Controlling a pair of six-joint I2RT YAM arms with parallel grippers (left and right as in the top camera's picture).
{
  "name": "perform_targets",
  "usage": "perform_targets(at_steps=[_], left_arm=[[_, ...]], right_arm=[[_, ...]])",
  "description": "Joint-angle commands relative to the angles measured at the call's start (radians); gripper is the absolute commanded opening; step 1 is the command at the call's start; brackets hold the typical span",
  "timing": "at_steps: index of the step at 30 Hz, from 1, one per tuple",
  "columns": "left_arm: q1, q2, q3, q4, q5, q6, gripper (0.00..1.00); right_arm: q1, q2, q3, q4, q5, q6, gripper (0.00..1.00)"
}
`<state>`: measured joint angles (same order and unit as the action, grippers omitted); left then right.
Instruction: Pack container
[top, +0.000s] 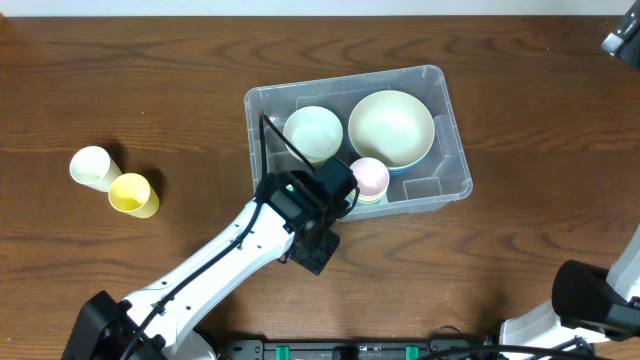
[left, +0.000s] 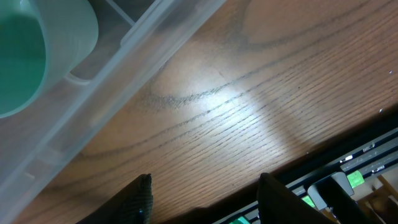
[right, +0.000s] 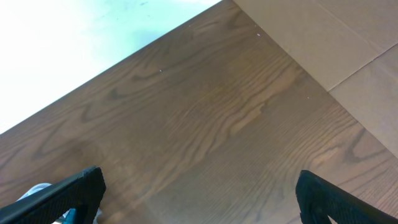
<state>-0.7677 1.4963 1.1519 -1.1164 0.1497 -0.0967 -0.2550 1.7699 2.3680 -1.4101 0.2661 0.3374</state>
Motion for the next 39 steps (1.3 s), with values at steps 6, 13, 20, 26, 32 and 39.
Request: perform_targets(at_steps=[6, 13, 20, 26, 32, 39], left_arm=[[-0.002, 0.001, -0.003, 0.028, -0.012, 0.017, 0.55], [-0.002, 0.002, -0.004, 0.06, -0.024, 0.017, 0.55], [-0.002, 0.002, -0.004, 0.068, -0.105, 0.016, 0.55], [-0.001, 0.002, -0.004, 0.102, -0.171, 0.013, 0.55], [-0.001, 0.002, -0.003, 0.134, -0.218, 0.013, 0.55], [0.004, 0.002, -0.004, 0.158, -0.257, 0.012, 0.56]], right_arm=[[-0.006, -0.002, -0.001, 0.0, 0.011, 0.018, 0.99], [-0.006, -0.002, -0.001, 0.0, 0.011, 0.018, 0.99], [-0.006, -0.002, -0.001, 0.0, 0.011, 0.018, 0.99], [-0.006, -0.002, -0.001, 0.0, 0.011, 0.018, 0.99], [-0.006, -0.002, -0.001, 0.0, 0.011, 0.018, 0.99], [-0.006, -0.002, -0.001, 0.0, 0.011, 0.018, 0.99]])
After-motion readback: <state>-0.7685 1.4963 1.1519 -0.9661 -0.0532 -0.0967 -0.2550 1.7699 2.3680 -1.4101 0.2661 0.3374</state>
